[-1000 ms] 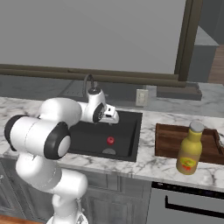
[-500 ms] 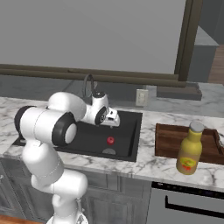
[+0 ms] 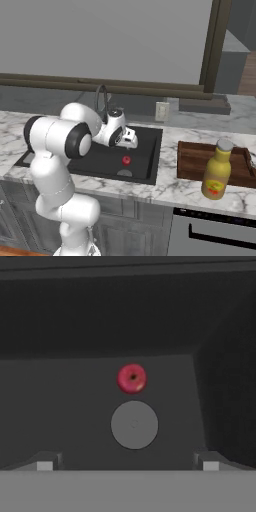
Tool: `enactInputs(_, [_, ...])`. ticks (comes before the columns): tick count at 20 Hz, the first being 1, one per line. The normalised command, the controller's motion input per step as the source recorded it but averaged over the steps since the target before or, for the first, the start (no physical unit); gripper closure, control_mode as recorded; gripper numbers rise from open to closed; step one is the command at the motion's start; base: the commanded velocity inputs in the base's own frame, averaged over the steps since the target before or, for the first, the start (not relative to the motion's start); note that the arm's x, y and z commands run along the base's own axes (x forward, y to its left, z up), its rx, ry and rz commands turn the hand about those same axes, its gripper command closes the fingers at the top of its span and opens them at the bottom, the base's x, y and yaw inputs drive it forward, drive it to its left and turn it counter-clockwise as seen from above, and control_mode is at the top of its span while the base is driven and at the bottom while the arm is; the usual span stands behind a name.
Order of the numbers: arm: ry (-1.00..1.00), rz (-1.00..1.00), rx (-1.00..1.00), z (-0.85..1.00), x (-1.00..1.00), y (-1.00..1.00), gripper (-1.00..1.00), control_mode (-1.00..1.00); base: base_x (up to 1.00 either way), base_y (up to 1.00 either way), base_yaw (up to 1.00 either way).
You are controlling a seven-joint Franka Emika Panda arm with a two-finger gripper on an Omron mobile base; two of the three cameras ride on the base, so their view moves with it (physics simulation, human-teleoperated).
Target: Pick up all produce items and place them in the sink. Turn on the sink faucet to wash them. Then turn the sink off and put them in the tray.
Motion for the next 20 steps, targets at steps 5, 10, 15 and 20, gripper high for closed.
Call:
enactInputs(5, [0.00, 0.00, 0.02, -0.17, 0.13, 0.00, -1.00, -1.00, 0.00, 0.00, 0.00])
enactInputs(10, [0.00, 0.00, 0.01, -0.18, 0.17, 0.00, -1.00, -1.00, 0.00, 0.00, 0.00])
enactInputs(15, [0.00, 0.00, 0.00, -0.15, 0.19, 0.00, -1.00, -1.00, 0.00, 0.00, 0.00])
enactInputs(20, [0.01, 0.00, 0.00, -0.05, 0.24, 0.00, -1.00, -1.00, 0.00, 0.00, 0.00])
